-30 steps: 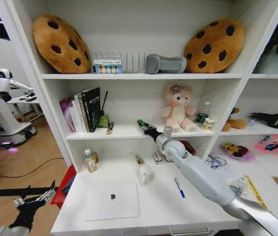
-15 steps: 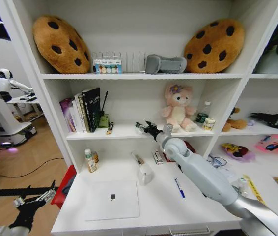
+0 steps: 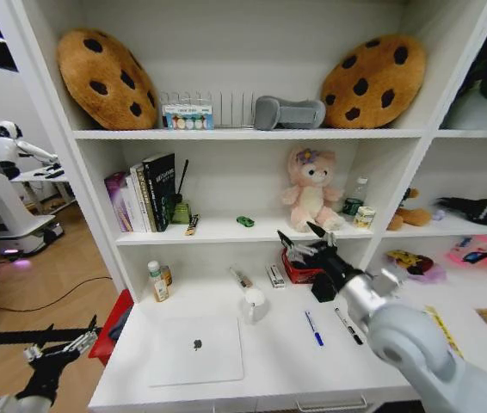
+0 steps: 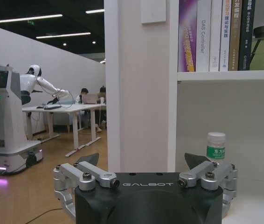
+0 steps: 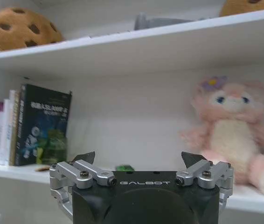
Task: Organize the objects on the table.
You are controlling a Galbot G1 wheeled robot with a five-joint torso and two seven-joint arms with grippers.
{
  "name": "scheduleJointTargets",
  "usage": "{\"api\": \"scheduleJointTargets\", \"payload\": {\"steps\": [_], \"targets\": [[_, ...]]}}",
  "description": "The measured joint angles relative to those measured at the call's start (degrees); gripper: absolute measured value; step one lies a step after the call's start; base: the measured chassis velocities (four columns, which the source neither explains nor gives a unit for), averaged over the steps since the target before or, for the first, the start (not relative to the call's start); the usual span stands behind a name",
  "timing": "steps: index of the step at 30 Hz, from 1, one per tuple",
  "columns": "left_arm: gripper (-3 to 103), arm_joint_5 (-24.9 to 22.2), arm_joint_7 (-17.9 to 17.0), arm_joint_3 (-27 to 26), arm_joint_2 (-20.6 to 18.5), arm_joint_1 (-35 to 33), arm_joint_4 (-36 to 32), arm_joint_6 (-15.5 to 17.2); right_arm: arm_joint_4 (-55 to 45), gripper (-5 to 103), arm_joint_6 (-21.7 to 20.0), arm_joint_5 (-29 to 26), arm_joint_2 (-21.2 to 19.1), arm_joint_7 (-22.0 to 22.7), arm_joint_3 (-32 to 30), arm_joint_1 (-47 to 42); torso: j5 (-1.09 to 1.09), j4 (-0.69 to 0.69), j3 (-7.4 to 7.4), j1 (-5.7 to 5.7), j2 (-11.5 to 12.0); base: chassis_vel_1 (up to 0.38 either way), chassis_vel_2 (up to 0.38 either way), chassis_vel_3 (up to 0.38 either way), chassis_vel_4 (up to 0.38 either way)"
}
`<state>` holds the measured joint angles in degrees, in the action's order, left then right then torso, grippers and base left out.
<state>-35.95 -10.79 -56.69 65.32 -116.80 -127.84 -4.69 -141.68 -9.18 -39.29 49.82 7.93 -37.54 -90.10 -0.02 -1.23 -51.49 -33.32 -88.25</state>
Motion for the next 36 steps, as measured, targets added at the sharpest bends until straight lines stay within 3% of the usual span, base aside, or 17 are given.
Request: {"api": "scheduleJointTargets", "payload": {"steps": [1, 4, 5, 7, 8, 13, 25, 36], "targets": [[100, 0.0, 0.0, 0.0, 0.0, 0.0, 0.0, 0.0, 0.0, 100, 0.0, 0.0, 0.0, 0.0, 0.0, 0.0, 0.0, 0.0, 0.0, 0.0, 0.0, 0.0, 0.0, 0.0, 0.0], [100, 0.0, 0.01, 0.0, 0.0, 0.0, -0.01, -0.01, 3.82, 100, 6.78, 10.14, 6.12, -2.25, -0.78, -11.09, 0.01, -0.03, -0.01, 0.0, 0.0, 0.0, 0.0, 0.0, 0.0], [100, 0.0, 0.01, 0.0, 0.0, 0.0, -0.01, -0.01, 3.82, 100, 6.78, 10.14, 6.12, -2.25, -0.78, -11.09, 0.01, -0.03, -0.01, 0.0, 0.0, 0.0, 0.0, 0.0, 0.0], [100, 0.01, 0.02, 0.0, 0.0, 0.0, 0.0, 0.0, 10.35, 100, 14.69, 21.12, 13.63, -4.58, 0.48, -15.94, 0.03, -0.01, -0.01, 0.0, 0.0, 0.0, 0.0, 0.0, 0.0], [100, 0.01, 0.02, 0.0, 0.0, 0.0, 0.0, 0.0, 10.35, 100, 14.69, 21.12, 13.63, -4.58, 0.48, -15.94, 0.03, -0.01, -0.01, 0.0, 0.0, 0.0, 0.0, 0.0, 0.0], [100, 0.0, 0.01, 0.0, 0.0, 0.0, 0.0, 0.0, 18.74, 100, 20.82, 27.81, 22.09, -5.68, 2.58, -18.44, 0.02, -0.01, -0.01, -0.01, 0.01, 0.0, 0.0, 0.0, 0.0], [100, 0.0, 0.01, 0.0, 0.0, 0.0, 0.0, 0.0, 24.19, 100, 30.22, 26.74, 24.9, -8.96, 1.79, -20.78, 0.01, -0.01, -0.01, -0.02, 0.02, 0.0, 0.0, 0.0, 0.0], [100, 0.01, 0.01, 0.0, 0.0, 0.0, 0.0, 0.0, 22.16, 100, 29.0, 24.81, 24.13, -8.59, 0.96, -20.67, 0.01, -0.01, -0.02, -0.02, 0.02, 0.0, 0.0, 0.0, 0.0]]}}
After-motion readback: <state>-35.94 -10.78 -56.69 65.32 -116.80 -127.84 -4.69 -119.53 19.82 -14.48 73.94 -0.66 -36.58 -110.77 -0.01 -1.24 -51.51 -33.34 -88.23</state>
